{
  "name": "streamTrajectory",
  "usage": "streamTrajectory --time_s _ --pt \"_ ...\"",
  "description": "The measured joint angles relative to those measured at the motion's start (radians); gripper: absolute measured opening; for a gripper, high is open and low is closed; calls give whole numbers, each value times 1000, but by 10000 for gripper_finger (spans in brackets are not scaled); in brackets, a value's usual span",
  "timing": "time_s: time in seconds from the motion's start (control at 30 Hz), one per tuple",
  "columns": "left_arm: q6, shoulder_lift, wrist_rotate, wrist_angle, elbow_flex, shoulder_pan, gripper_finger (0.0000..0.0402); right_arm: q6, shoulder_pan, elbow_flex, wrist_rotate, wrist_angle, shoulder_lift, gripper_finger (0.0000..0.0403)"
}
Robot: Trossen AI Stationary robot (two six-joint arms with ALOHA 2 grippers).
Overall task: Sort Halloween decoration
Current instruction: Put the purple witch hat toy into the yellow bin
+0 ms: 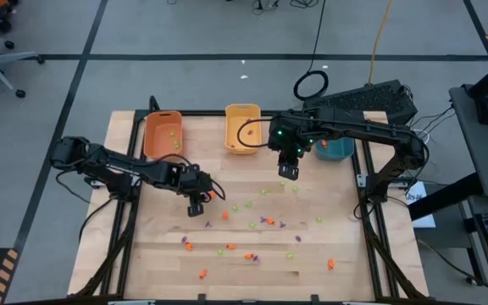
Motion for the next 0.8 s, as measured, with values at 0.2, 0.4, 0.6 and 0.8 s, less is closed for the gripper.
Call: streamTrajectory --time_s 0.2,0.4,0.6,0.8 --pt "93 4 7 -1 0 31 118 -22 0 0 0 5 0 134" --pt "126 32 45 9 -1 58 118 -23 0 0 0 5 0 134" --pt "119 68 77 39 -1 63 118 -23 0 0 0 4 0 134" --pt "130 76 77 38 -1 62 110 -23 0 0 0 2 0 134"
